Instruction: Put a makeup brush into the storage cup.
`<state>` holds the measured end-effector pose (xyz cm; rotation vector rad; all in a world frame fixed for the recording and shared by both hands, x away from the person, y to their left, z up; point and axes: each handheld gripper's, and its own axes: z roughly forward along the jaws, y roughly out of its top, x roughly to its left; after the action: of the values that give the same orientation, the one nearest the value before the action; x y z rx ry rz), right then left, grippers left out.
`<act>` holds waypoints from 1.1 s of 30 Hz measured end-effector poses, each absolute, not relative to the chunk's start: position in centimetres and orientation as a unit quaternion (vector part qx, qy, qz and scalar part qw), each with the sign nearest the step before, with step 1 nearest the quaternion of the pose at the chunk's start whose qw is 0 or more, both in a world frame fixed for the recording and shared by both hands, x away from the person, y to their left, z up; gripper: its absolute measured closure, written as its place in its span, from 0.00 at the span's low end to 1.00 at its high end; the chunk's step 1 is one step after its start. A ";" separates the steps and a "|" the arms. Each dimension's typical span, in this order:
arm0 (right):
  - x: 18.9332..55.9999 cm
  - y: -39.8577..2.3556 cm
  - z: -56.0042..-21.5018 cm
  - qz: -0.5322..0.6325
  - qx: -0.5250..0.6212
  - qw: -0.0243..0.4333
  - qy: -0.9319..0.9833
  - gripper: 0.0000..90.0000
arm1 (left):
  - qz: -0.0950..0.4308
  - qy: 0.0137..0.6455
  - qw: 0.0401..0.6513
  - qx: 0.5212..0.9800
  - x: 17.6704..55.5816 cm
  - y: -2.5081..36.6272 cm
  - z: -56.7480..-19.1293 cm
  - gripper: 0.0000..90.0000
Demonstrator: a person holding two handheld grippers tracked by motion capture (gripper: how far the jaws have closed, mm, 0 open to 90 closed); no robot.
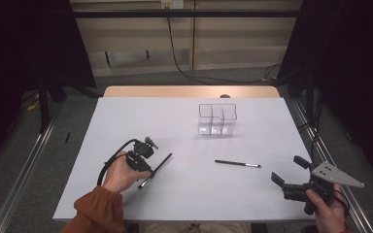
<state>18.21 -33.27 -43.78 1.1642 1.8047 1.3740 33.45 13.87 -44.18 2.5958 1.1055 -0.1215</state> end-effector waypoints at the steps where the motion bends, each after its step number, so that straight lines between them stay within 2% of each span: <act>1: 18.2 -33.3 -43.8 0.515 0.437 0.292 0.677 0.00 | -0.041 0.388 0.166 0.906 33.4 14.0 -44.1 0.94; 8: 18.2 -33.3 -43.8 0.516 0.437 0.291 0.677 0.00 | -0.041 0.408 0.219 0.885 33.6 15.1 -43.0 0.94; 17: 18.2 -33.3 -43.8 0.515 0.438 0.291 0.677 0.00 | -0.035 0.402 0.270 0.874 33.6 15.9 -42.2 0.94; 33: 18.2 -33.3 -43.8 0.515 0.438 0.291 0.677 0.00 | -0.012 0.383 0.334 0.861 32.8 16.1 -41.9 0.94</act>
<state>18.25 -33.26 -43.79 1.1671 1.8063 1.3726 32.80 16.13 -41.90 2.2493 0.9994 -0.0302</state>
